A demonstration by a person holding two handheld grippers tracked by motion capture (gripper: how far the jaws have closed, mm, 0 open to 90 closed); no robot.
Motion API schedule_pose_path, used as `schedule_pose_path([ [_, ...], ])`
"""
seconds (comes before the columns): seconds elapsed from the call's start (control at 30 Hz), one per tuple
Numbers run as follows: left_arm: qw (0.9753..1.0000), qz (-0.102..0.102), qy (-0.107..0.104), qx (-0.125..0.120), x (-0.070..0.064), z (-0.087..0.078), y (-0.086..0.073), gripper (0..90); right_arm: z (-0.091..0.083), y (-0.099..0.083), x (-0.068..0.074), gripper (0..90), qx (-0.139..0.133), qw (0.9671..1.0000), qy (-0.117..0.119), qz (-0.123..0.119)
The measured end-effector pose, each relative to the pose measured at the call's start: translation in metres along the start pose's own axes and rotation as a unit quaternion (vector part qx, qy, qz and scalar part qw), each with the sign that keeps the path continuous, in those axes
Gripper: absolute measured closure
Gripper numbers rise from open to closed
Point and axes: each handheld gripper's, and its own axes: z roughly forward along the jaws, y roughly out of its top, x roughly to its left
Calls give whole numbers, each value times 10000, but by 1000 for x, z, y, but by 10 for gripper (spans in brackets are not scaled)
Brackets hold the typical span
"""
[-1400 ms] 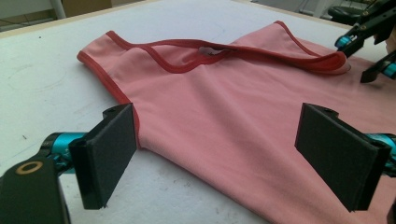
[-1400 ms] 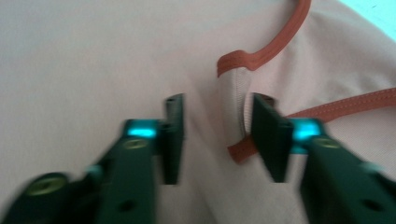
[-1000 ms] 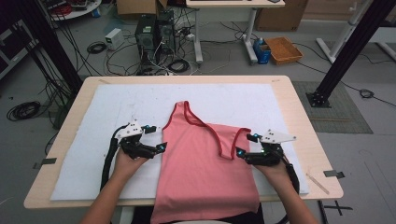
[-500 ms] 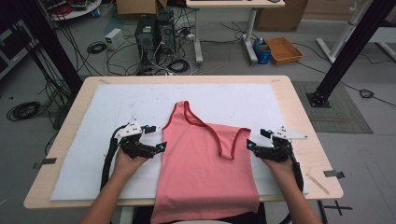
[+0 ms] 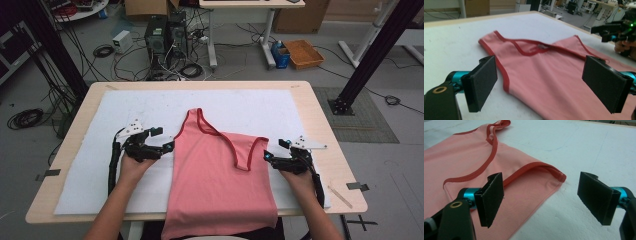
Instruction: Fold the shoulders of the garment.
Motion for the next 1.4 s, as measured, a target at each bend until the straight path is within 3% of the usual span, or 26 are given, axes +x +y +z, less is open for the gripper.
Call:
schedule_pose_path([
  [0.1,9999,76,93,-16,1,8,9,130,0,0,-1,212,-8,10000,1,35],
  [0.33,9992,-287,144,245,21,46,23,130,1,0,-1,212,17,10000,-6,16],
  [0.4,9979,-457,105,457,27,58,27,130,1,0,-1,212,31,10000,-14,47],
  [0.73,9943,-454,238,931,37,98,46,130,2,1,-2,211,98,9999,15,88],
  [0.9,9926,-716,236,955,45,114,50,130,2,1,-3,212,87,9999,44,110],
  [1.0,9906,-740,316,1109,49,126,51,130,2,1,-3,212,91,9998,49,147],
  [1.07,9906,-729,360,1100,52,132,52,130,2,1,-3,211,89,9999,59,128],
  [1.1,9896,-765,377,1162,53,135,52,130,2,1,-3,212,91,9999,57,120],
  [1.2,9858,-615,543,1466,58,146,54,130,2,1,-3,212,108,9998,86,140],
  [1.33,9828,-593,666,1618,64,161,55,130,2,1,-4,212,112,9998,88,162],
  [1.4,9789,-562,765,1808,69,167,54,130,2,1,-3,211,106,9998,99,151],
])
